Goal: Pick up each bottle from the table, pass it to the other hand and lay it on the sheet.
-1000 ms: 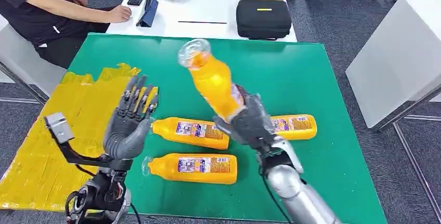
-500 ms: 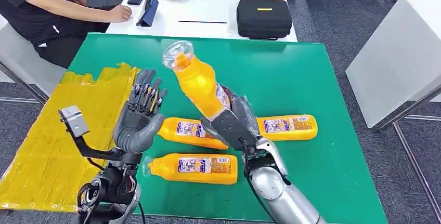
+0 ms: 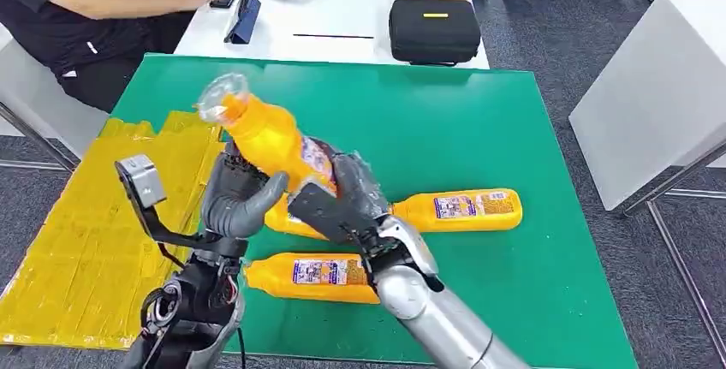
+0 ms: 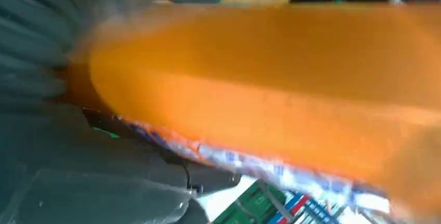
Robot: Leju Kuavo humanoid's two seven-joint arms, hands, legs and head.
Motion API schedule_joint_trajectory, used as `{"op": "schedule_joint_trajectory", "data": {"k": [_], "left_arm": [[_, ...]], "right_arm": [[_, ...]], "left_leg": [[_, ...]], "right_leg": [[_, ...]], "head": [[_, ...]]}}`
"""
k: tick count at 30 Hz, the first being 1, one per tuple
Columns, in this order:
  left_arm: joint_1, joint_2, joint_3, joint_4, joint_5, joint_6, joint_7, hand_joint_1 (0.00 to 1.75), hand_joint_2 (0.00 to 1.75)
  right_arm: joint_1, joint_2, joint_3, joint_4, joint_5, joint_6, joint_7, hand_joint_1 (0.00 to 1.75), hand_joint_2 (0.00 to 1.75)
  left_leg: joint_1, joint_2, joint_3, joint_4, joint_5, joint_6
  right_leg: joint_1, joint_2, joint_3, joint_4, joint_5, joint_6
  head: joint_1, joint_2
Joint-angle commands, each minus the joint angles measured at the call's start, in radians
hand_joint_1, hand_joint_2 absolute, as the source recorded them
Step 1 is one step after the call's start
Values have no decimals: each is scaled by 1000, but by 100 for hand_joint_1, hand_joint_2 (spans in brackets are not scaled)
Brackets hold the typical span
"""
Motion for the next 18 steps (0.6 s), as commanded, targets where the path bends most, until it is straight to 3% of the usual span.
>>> {"op": "schedule_joint_trajectory", "data": {"k": [1, 6, 9, 10, 11, 12, 18], "left_arm": [[-50, 6, 9, 19, 6, 18, 12, 0, 175], [-44, 8, 6, 28, 7, 5, 26, 0, 175], [-45, 12, -5, 39, 7, -16, 24, 0, 175], [-42, 14, -7, 37, 8, -28, 20, 161, 175], [-42, 14, -7, 37, 8, -29, 20, 161, 175], [-40, 16, -7, 34, 6, -33, 19, 175, 175], [-29, 19, 4, 17, 4, -33, 14, 175, 175]], "right_arm": [[-54, 87, 291, 237, 38, -4, -4, 175, 175], [-58, 110, 354, 273, 20, -32, -5, 175, 175], [-78, 106, 345, 266, -3, -37, 0, 175, 175], [-87, 100, 341, 262, -12, -39, 3, 175, 175], [-90, 98, 340, 261, -12, -39, 3, 175, 175], [-91, 95, 330, 258, -21, -40, 6, 175, 175], [-98, 82, 307, 258, -31, -46, 12, 175, 175]], "left_leg": [[1, 1, 4, 0, -2, 0], [1, 2, 7, 0, -4, 0], [1, -1, 2, 0, -1, 0], [1, -1, 4, 1, -2, 0], [1, -1, 2, 0, -1, 0], [1, -1, 3, 1, -1, 0], [1, -2, 4, 1, -2, 1]], "right_leg": [[1, 2, 3, 0, -1, -5], [1, 3, 6, 0, -2, -8], [1, -1, 1, 0, -1, -4], [2, 0, 4, 0, -2, -7], [1, 0, 1, 0, -1, -4], [1, 0, 2, 1, -2, -6], [1, -1, 3, 0, -2, -7]], "head": [[0, 0], [0, 0], [0, 0], [0, 0], [0, 0], [0, 0], [0, 0]]}}
